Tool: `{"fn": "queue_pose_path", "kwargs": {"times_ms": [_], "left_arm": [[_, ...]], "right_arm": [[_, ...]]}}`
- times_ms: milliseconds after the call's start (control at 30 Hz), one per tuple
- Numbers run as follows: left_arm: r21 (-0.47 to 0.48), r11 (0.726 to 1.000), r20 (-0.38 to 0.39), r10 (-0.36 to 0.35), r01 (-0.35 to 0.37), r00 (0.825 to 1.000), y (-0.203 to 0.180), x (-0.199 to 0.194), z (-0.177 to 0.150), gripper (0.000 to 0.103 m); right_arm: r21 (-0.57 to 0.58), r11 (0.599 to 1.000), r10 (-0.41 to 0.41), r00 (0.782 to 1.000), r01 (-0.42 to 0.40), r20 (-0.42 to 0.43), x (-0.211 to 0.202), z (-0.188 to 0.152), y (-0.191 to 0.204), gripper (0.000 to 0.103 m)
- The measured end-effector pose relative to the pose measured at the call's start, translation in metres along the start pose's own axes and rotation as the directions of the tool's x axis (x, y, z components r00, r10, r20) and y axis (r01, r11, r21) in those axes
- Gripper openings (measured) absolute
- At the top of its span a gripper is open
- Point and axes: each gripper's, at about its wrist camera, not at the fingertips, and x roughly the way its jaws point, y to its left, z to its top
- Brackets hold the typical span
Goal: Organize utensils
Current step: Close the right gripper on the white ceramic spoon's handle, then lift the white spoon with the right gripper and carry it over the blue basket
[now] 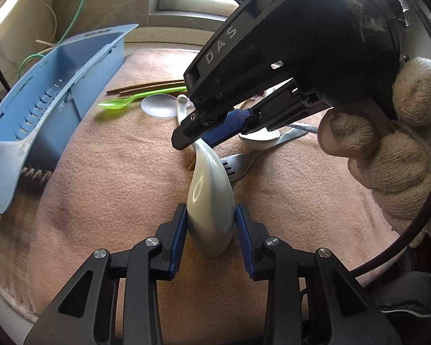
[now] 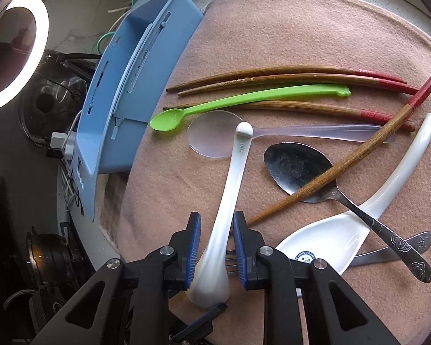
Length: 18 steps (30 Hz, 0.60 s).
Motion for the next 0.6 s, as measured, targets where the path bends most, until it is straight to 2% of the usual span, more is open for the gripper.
{"fn": "queue_pose_path", "kwargs": {"times_ms": [100, 367, 600], "left_arm": [[0.012, 1.0, 0.008, -0.003, 0.003, 1.0, -0.001, -0.004, 0.0, 0.028], [0.012, 1.0, 0.005, -0.014, 0.014, 1.0, 0.002, -0.009, 0.003, 0.022], [0.004, 1.0, 0.018, -0.013, 0.013, 1.0, 0.01, -0.019, 0.009, 0.022]], "right_arm": [[0.0, 1.0, -0.002, 1.0, 0.002, 0.002, 0.003, 0.001, 0.002, 0.013], [0.046, 0.998, 0.039, 0.999, -0.04, 0.024, -0.005, -0.005, -0.002, 0.011], [0.031, 0.997, 0.07, 0.996, -0.072, 0.062, -0.021, -0.004, 0.009, 0.012]]}}
